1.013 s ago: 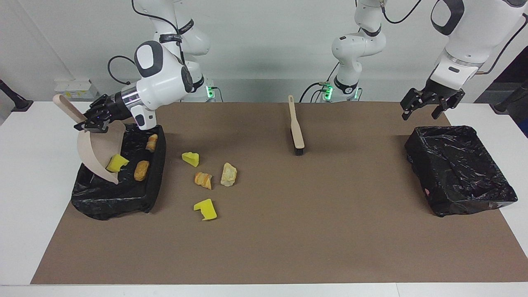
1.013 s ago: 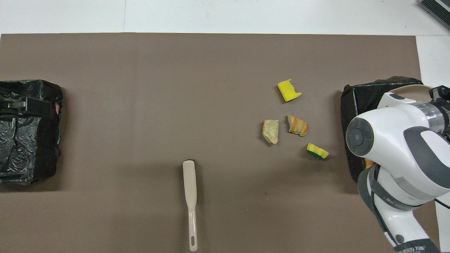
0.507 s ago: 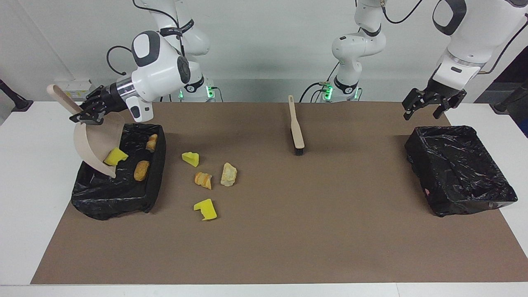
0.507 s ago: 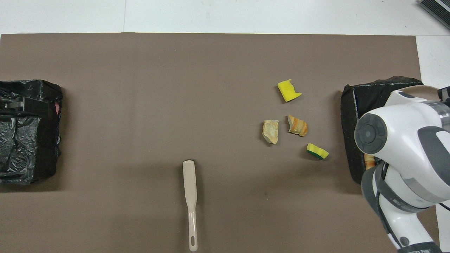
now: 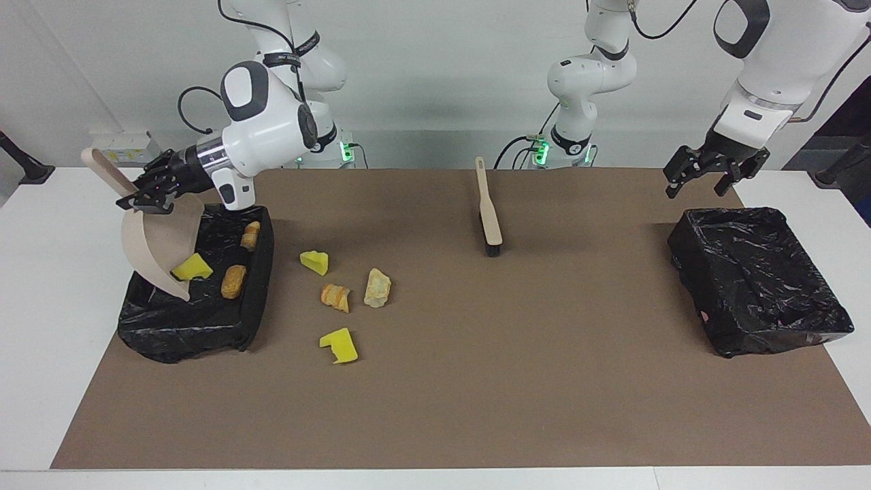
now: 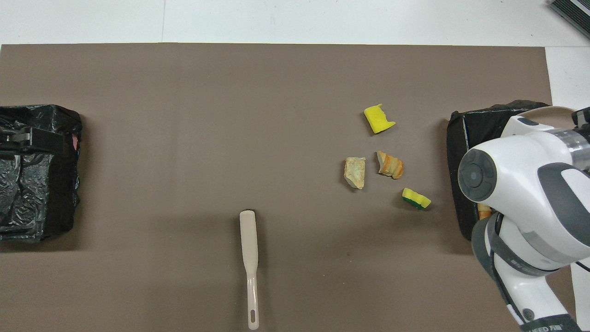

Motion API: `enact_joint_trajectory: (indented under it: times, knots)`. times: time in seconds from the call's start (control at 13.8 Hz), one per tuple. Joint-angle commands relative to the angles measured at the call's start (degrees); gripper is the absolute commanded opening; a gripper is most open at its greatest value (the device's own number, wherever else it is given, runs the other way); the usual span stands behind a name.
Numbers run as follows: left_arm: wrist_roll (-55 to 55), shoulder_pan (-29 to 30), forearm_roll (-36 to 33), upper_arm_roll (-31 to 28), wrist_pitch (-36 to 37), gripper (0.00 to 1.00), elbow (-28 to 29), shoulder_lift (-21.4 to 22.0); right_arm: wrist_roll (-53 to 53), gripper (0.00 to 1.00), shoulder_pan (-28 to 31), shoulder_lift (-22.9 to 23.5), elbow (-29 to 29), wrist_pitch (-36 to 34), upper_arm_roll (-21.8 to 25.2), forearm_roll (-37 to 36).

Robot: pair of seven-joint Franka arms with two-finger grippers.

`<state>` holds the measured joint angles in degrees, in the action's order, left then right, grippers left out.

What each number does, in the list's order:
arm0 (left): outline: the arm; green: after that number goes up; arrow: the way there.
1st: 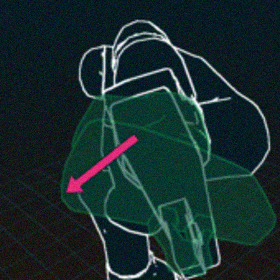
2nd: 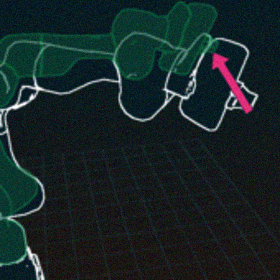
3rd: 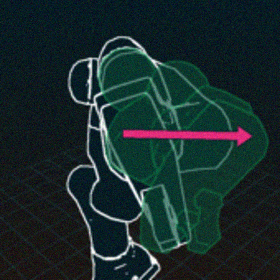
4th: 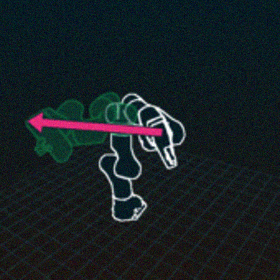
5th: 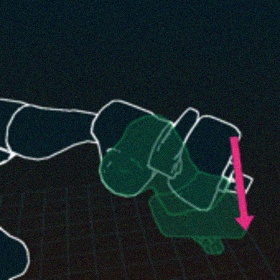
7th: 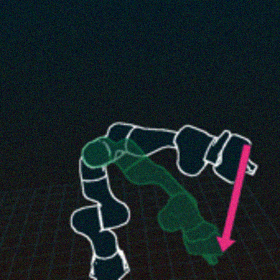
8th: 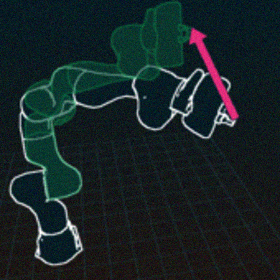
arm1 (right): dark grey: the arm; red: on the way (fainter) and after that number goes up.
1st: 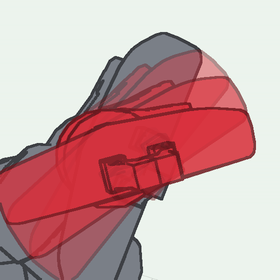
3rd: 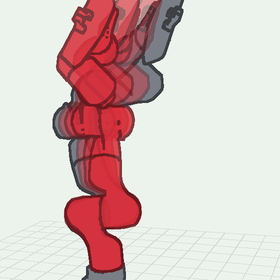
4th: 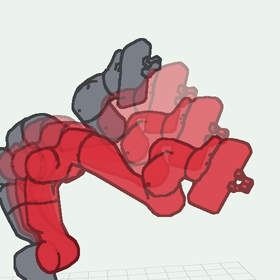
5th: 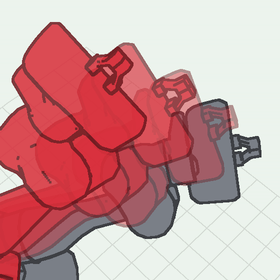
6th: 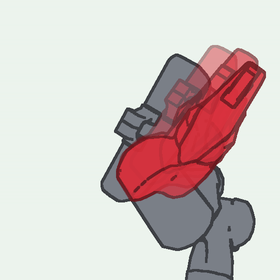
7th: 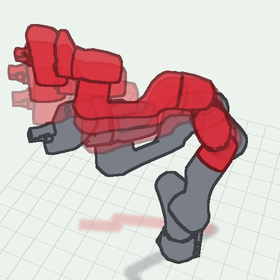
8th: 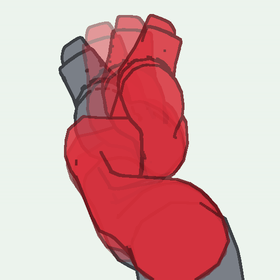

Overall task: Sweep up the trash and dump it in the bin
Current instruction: 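Tip the dustpan into the black bin with the right gripper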

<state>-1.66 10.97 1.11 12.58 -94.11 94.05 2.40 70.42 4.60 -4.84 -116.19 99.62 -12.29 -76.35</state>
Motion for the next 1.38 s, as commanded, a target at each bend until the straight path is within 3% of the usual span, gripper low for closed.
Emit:
enact_joint_trajectory:
  times: [0.0,0.43,0.87,1.09,1.3]
  knots:
    - [0.34,0.55,-1.02,0.25,0.77,1.0,0.08,0.42,4.11,0.0,-0.11,-2.27,1.06,-0.92,-0.36,-2.56]
    - [0.42,0.55,-1.02,0.34,0.77,1.0,0.08,0.42,-12.85,0.0,3.66,1.05,-7.47,7.69,-0.27,1.02]
    - [0.42,0.55,-1.02,0.34,0.68,1.0,0.08,0.42,-2.52,0.0,-3.27,-1.22,-3.09,-4.07,-0.45,-1.16]
    - [0.42,0.55,-1.02,0.34,0.68,1.0,0.08,0.42,0.85,0.0,-3.1,-2.36,-2.2,-4.44,-0.54,-2.05]
    - [0.42,0.55,-1.02,0.34,0.68,1.0,0.08,0.42,0.51,0.0,-2.49,-1.93,1.83,-4.09,-0.28,5.73]
